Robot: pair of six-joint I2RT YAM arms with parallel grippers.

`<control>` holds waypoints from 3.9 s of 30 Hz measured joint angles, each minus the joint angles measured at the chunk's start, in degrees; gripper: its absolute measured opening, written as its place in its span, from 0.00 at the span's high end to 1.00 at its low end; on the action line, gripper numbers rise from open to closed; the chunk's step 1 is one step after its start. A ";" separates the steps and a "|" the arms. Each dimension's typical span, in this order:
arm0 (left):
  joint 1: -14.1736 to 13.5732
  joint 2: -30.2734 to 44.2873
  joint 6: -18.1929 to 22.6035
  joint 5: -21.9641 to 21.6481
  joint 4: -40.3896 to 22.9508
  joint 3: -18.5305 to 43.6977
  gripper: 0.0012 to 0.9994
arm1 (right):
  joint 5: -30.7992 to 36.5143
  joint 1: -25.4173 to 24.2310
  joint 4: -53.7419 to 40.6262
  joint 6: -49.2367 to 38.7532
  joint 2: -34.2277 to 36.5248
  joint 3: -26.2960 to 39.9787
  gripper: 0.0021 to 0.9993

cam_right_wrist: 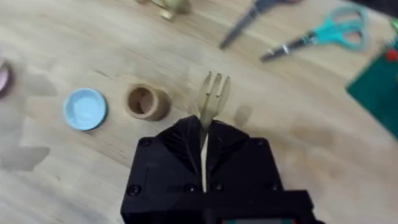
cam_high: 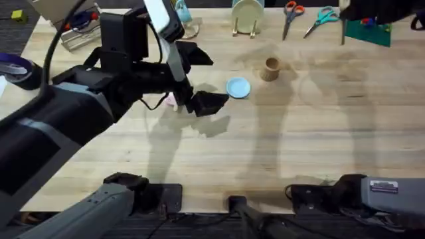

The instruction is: Pick up a utensil and set it on the pink plate, then put the other utensil in the container.

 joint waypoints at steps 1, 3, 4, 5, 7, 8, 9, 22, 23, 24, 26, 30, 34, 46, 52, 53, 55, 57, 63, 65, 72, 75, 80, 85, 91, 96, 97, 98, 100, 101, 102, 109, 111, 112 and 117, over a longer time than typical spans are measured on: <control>0.00 0.00 0.00 0.00 0.00 0.00 0.01 | -1.49 0.00 0.37 -1.37 0.00 0.00 0.97; 0.00 0.00 0.00 0.00 0.00 0.00 0.01 | -4.00 0.00 1.28 -3.72 0.02 0.00 0.97; 0.00 -0.02 0.00 0.00 -0.02 0.00 0.01 | -5.46 0.00 1.92 -4.83 0.00 0.00 0.97; 0.00 0.00 0.00 0.00 -0.02 0.00 0.01 | -6.51 0.00 2.39 -5.49 0.01 0.01 0.97; 0.00 0.00 0.00 0.00 -0.09 0.00 0.01 | -9.12 0.00 3.58 -6.73 0.00 0.02 0.97; 0.00 0.00 0.00 0.00 -0.09 0.00 0.01 | -10.41 0.00 4.07 -7.14 0.02 0.02 0.97; 0.00 0.00 0.00 0.00 -0.10 0.00 0.01 | -11.76 -0.01 4.49 -7.38 0.00 0.02 0.97; 0.00 -0.02 0.00 0.00 -0.22 0.00 0.01 | -33.59 -3.08 7.63 -12.43 0.20 0.09 0.97; 0.00 -0.01 0.00 0.00 -0.22 0.00 0.01 | -35.13 -3.30 7.71 -13.06 0.42 0.10 0.97; 0.00 0.00 0.00 0.00 -0.22 0.00 0.01 | -36.76 -3.55 7.79 -13.83 0.77 0.17 0.97; 0.00 0.00 0.00 0.00 -0.22 0.00 0.01 | -39.72 -3.94 7.83 -15.42 1.75 0.22 0.97; 0.00 0.00 0.00 0.00 -0.22 0.00 0.01 | -45.06 -4.32 7.83 -19.26 4.80 0.22 0.97; 0.00 0.00 0.00 0.00 -0.20 0.00 0.01 | -50.14 -4.33 7.82 -23.14 8.32 0.22 0.97; 0.00 0.00 0.00 0.00 -0.22 0.00 0.01 | -59.09 -4.33 6.95 -31.30 16.29 0.22 0.97; 0.00 0.00 0.00 0.00 -0.22 0.00 0.01 | -58.09 -4.33 -0.44 -39.16 16.31 0.22 0.97; 0.00 0.00 0.00 0.00 -0.22 0.00 0.01 | -58.00 -4.33 -2.25 -41.30 16.31 0.22 0.97; 0.00 0.00 0.00 0.00 -0.21 0.00 0.01 | -57.79 -4.26 -7.09 -46.40 16.31 0.24 0.97; 0.00 0.00 0.00 0.00 -0.21 0.00 0.01 | -57.77 -4.09 -11.72 -51.74 16.31 0.24 0.97; 0.00 -0.02 0.00 0.00 -0.22 0.00 0.01 | -57.60 -2.08 -20.32 -65.05 16.31 0.24 0.97; 0.00 0.00 0.00 0.00 -0.24 0.00 0.01 | -57.54 -1.07 -20.34 -68.48 16.31 0.24 0.97; 0.00 0.00 0.00 0.00 -0.22 0.00 0.01 | -57.12 1.00 -20.34 -78.07 17.71 0.24 0.97; 0.00 0.00 0.00 0.00 -0.22 0.00 0.01 | -57.10 1.09 -20.31 -81.02 20.17 0.24 0.97; 0.00 0.00 0.00 0.00 -0.22 0.00 0.01 | -57.10 1.09 -18.27 -84.44 23.49 0.24 0.97; 0.00 -0.02 0.00 0.00 -0.22 0.00 0.01 | -57.12 1.09 -15.42 -85.47 25.59 0.24 0.97; 0.00 0.00 0.00 0.00 -0.22 0.00 0.01 | -57.39 1.09 -13.15 -86.18 28.68 0.24 0.97; 0.00 0.00 0.00 0.00 -0.22 0.00 0.01 | -57.79 1.09 -11.95 -86.52 31.75 0.24 0.97; 0.00 0.00 0.00 0.00 -0.22 0.00 0.01 | -57.84 1.09 -11.88 -86.54 32.32 0.24 0.97; 0.00 0.00 0.00 0.00 -0.22 0.00 0.01 | -57.87 1.09 -11.72 -86.60 32.87 0.24 0.97; 0.00 0.00 0.00 0.00 -0.22 0.00 0.01 | -57.91 1.09 -11.49 -86.70 33.84 0.24 0.97; 0.00 0.00 0.00 0.00 -0.22 0.00 0.01 | -58.02 1.09 -11.48 -86.79 34.35 0.24 0.97; 0.00 -0.01 0.00 0.00 -0.22 0.00 0.01 | -58.21 1.09 -11.43 -86.96 34.69 0.24 0.97; 0.00 0.00 0.00 0.00 -0.22 0.00 0.01 | -58.81 1.28 -10.40 -87.44 36.82 0.24 0.97; 0.00 0.00 0.00 0.00 -0.22 0.00 0.01 | -58.87 1.48 -10.34 -87.49 37.36 0.24 0.97; 0.00 -0.01 0.00 0.00 -0.22 0.00 0.01 | -58.89 1.62 -10.27 -87.51 37.58 0.24 0.97; 0.00 0.00 0.00 0.00 -0.22 0.00 0.01 | -58.92 2.26 -10.12 -87.53 37.79 0.24 0.97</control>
